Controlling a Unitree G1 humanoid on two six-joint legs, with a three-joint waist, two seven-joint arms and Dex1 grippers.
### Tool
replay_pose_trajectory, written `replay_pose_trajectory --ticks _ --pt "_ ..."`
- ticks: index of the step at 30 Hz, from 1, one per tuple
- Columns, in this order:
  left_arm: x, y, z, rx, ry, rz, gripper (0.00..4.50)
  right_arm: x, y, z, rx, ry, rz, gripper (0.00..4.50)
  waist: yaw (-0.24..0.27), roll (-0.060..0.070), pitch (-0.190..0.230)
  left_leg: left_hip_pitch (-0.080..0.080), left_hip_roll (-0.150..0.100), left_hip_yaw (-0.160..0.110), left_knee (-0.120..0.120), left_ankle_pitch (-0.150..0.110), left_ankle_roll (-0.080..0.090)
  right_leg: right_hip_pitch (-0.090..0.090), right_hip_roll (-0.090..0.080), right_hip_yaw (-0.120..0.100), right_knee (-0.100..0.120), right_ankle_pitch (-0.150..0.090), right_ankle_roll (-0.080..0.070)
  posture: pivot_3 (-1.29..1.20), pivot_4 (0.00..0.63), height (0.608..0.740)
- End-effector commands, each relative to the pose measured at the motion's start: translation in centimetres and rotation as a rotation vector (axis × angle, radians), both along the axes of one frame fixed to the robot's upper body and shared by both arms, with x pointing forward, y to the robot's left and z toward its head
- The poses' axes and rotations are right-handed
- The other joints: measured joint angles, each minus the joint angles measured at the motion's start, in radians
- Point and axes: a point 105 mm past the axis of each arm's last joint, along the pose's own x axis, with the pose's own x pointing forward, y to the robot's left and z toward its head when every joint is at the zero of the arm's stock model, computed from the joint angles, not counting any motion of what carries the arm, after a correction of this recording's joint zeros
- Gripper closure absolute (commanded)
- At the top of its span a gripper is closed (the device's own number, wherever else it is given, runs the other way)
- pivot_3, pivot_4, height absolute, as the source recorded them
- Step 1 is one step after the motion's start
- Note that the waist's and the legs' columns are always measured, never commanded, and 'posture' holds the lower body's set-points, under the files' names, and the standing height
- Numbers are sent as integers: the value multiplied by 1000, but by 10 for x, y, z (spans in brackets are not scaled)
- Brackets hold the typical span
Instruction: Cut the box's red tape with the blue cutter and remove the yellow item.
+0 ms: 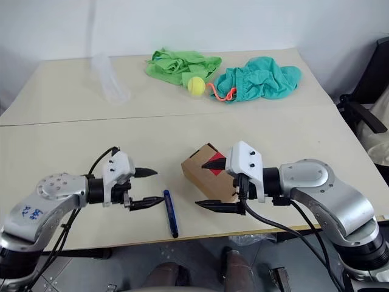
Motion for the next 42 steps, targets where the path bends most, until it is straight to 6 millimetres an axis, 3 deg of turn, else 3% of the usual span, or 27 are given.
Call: replay_pose_trajectory --ticks 1,12,19,28,36,42 --pt "12 -7 -9 16 -60 5 19 -7 1 8 6 -43 13 0 0 0 0 0 0 0 0 0 0 0 0 0 0 0 0 0 150 740" --pt "36 -38 -12 -13 -132 -76 19 -12 1 7 -4 -33 0 0 1 -3 1 0 0 0 1 0 0 0 0 0 0 0 1 0 150 740" --pt "47 -43 -25 119 -164 -209 19 -11 0 7 -7 -32 -4 0 0 -3 1 0 0 0 1 0 0 0 1 -1 0 0 1 0 150 740" --pt "33 -16 -30 304 -136 -389 19 -9 -1 8 -6 -29 -18 0 -10 -3 1 0 1 0 1 0 0 0 2 -1 0 0 1 0 150 740" --pt "15 15 -28 370 -77 -376 19 -8 -2 6 -7 -23 -18 0 -28 -3 1 0 2 1 1 0 0 0 2 0 1 0 0 0 150 740" --pt "1 28 -24 389 -35 -345 19 -8 -3 5 -11 -19 -11 0 -24 -3 1 0 3 1 0 0 0 -1 1 0 1 0 0 0 150 740"
